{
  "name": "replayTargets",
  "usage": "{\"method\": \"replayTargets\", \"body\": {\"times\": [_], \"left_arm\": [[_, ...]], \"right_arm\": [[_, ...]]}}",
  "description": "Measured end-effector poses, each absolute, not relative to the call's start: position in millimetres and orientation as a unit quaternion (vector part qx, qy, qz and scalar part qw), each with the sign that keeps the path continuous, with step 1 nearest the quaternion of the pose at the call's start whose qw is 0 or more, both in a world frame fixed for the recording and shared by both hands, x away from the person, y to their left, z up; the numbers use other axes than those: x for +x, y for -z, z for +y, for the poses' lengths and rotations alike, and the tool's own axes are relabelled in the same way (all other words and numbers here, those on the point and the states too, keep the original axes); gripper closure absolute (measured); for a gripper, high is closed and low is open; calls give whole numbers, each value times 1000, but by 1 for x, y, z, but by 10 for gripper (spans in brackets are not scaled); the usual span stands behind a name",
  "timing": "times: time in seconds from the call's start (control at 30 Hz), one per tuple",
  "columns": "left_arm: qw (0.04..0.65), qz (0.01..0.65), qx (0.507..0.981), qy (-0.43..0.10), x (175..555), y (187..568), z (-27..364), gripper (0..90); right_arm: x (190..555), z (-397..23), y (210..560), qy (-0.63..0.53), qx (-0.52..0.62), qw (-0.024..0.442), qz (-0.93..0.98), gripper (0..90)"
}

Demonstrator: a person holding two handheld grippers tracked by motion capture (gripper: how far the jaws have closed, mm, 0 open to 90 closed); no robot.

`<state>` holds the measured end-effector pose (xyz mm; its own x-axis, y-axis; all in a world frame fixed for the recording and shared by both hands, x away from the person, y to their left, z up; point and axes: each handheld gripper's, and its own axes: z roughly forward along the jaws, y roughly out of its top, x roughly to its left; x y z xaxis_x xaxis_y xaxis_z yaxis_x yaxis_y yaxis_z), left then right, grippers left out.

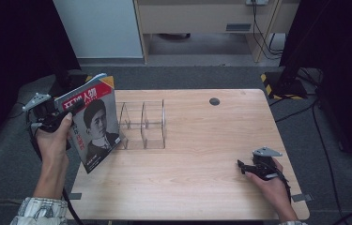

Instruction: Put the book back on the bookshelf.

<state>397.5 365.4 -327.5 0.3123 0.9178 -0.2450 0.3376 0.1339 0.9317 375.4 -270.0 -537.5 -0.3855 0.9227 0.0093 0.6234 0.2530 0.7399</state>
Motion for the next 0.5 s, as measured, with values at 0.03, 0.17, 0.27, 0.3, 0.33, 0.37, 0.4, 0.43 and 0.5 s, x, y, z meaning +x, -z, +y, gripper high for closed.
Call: {"method": "replayTargets", "body": {"times": [0.03,0.17,0.27,0.3,0.33,0.37,0.4,0.43,0.5], "left_arm": [[542,521,601,-270,397,328,365,862],[547,521,594,-276,397,330,365,862],[549,522,590,-279,398,331,364,862],[550,522,588,-280,398,332,364,862],[550,523,587,-281,398,332,363,861],[551,522,587,-282,399,332,363,862],[551,522,587,-283,399,332,363,861],[550,522,587,-285,399,332,362,862],[549,521,586,-288,398,332,361,861]], "right_arm": [[376,-270,538,-339,508,221,760,245],[375,-270,538,-339,509,221,760,246],[375,-270,538,-340,508,221,760,246],[376,-270,538,-340,508,221,760,246],[376,-270,538,-340,508,221,760,246],[375,-270,538,-340,509,221,760,246],[375,-270,538,-340,508,221,760,245],[376,-270,538,-340,508,221,760,246],[375,-270,538,-340,508,221,760,246]]}}
